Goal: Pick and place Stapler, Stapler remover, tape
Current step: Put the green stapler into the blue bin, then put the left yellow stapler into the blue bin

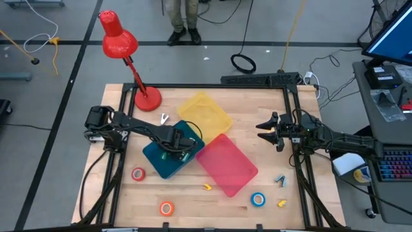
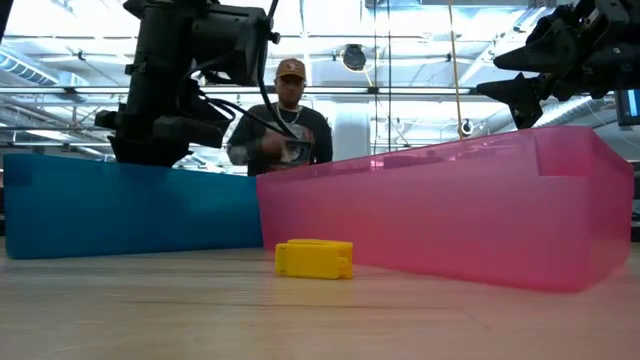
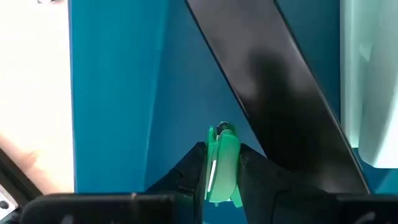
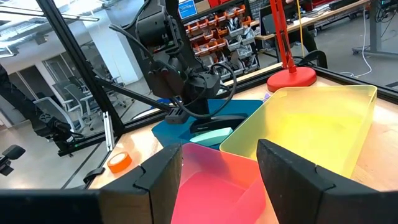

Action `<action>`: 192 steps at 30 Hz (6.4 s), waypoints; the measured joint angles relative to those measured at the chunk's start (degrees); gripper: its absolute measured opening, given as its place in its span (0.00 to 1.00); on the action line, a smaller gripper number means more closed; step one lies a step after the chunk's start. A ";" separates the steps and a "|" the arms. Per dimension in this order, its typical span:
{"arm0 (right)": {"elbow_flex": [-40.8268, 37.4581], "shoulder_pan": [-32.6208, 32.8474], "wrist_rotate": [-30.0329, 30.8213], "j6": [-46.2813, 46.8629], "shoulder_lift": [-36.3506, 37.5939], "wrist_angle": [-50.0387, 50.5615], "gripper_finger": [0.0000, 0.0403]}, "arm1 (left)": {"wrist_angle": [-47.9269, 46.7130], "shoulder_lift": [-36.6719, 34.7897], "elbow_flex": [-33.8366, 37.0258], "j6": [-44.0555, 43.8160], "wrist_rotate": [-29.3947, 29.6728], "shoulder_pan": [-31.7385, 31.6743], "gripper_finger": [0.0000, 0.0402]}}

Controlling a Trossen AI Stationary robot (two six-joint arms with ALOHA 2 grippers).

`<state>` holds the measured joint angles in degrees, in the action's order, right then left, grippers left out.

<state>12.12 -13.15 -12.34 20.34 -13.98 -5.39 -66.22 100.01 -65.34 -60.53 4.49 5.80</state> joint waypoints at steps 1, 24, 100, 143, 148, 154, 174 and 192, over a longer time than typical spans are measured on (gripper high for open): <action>0.00 0.00 0.00 0.00 0.00 0.00 0.50 | -0.02 0.00 0.00 0.04 0.02 0.00 0.19; 0.00 0.01 0.00 0.43 -0.02 -0.21 0.50 | -1.17 -6.19 -0.02 -1.80 1.88 0.76 0.53; 0.02 0.02 0.04 5.55 -0.04 0.50 0.50 | 21.09 18.29 -33.99 -21.15 8.32 24.75 0.41; 0.00 0.02 0.15 2.51 -0.04 0.49 0.50 | 30.76 18.47 -25.34 21.19 9.10 24.24 0.41; 0.00 0.02 0.17 2.51 -0.04 0.50 0.50 | 31.91 18.47 -24.53 23.07 9.58 23.63 0.41; 0.00 0.02 0.11 2.51 -0.04 0.48 0.50 | 33.42 18.47 -23.11 26.26 9.68 22.44 0.41; 0.00 0.02 0.09 2.51 -0.04 0.48 0.50 | 33.44 18.49 -22.86 30.77 9.64 21.53 0.41; -0.07 0.00 0.27 2.51 -0.07 0.42 0.50 | 36.16 22.64 -22.84 32.12 11.02 21.05 0.41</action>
<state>12.05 -13.15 -12.07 22.85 -14.04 -4.97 -30.05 122.65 -88.18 -28.41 15.51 26.85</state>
